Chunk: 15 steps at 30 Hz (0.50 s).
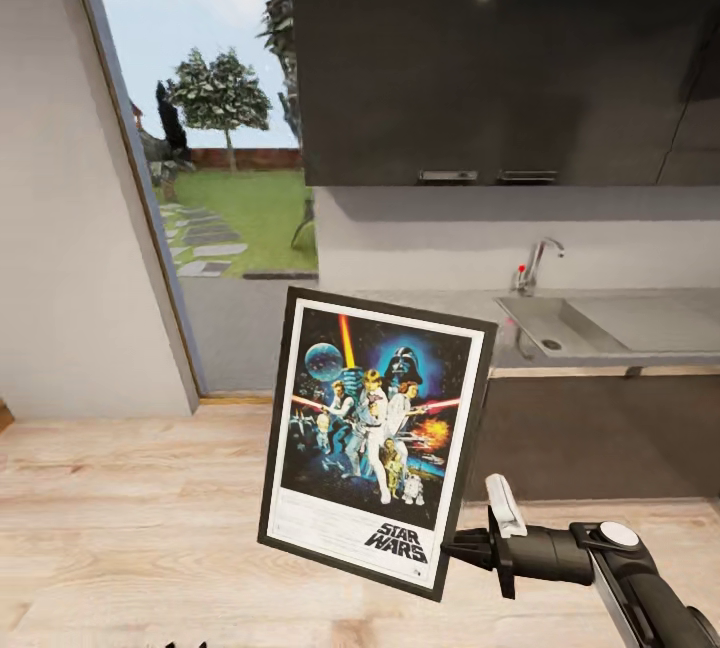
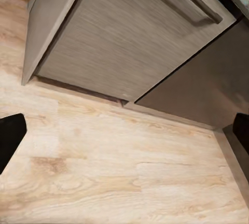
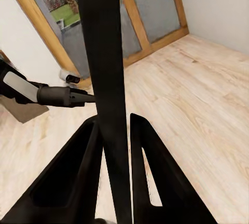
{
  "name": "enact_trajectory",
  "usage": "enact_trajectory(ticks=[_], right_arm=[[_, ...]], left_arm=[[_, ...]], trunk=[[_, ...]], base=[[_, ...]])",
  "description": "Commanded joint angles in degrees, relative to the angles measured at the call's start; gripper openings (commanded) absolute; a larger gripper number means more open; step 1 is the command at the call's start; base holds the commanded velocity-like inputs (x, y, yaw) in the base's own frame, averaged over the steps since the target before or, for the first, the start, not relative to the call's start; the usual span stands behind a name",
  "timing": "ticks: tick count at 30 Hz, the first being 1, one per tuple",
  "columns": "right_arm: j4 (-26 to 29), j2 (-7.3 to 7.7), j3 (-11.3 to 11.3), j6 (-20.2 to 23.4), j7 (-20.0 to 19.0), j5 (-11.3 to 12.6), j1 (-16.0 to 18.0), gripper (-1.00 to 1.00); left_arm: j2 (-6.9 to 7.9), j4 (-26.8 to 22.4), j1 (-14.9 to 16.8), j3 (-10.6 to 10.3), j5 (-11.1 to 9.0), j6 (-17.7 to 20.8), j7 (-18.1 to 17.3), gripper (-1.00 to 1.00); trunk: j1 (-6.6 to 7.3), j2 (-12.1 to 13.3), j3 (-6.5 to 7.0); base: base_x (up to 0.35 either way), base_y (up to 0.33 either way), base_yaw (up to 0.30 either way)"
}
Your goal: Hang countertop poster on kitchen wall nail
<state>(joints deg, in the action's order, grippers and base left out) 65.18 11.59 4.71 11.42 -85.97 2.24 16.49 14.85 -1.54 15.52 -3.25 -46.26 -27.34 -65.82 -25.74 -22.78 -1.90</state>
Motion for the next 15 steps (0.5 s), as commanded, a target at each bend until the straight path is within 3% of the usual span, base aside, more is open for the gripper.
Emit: enact_trajectory(ticks=[1, 15], right_arm=[[0.0, 0.01, 0.0, 0.8, -0.3, 0.1, 0.0, -1.00], [0.0, 0.01, -0.1, 0.8, -0.3, 0.1, 0.0, -1.00]], left_arm=[[0.00, 0.1, 0.1, -0.4, -0.3, -0.3, -0.1, 1.00], [0.00, 0.1, 0.1, -0.4, -0.3, -0.2, 0.0, 1.00]], trunk=[[-0.04, -0.1, -0.14], [-0.04, -0.1, -0.14]], base=[[-0.006, 0.291, 0.290], [-0.001, 0.292, 0.291]])
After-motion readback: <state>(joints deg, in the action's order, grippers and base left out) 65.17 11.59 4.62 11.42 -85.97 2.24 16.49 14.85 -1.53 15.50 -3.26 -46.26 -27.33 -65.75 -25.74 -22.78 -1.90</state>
